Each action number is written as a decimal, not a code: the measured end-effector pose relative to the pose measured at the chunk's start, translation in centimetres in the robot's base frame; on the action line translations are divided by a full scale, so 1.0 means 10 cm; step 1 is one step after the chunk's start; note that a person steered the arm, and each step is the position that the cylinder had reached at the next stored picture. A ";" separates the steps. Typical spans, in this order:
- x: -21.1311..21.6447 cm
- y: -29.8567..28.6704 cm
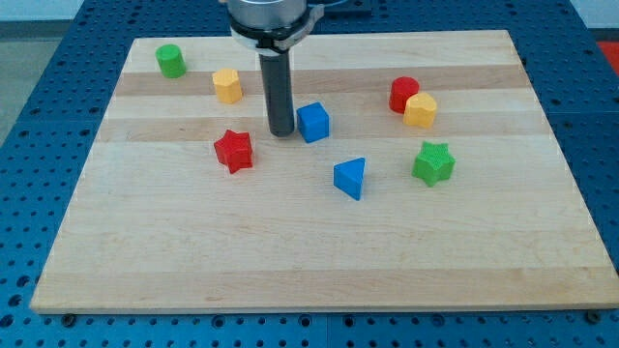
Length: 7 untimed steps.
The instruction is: Move your arm towards left side of yellow hexagon
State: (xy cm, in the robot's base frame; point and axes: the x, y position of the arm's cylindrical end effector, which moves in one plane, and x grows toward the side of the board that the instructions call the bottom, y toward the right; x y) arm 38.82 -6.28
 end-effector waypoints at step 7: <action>-0.43 -1.41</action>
State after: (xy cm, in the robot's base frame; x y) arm 34.56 -20.36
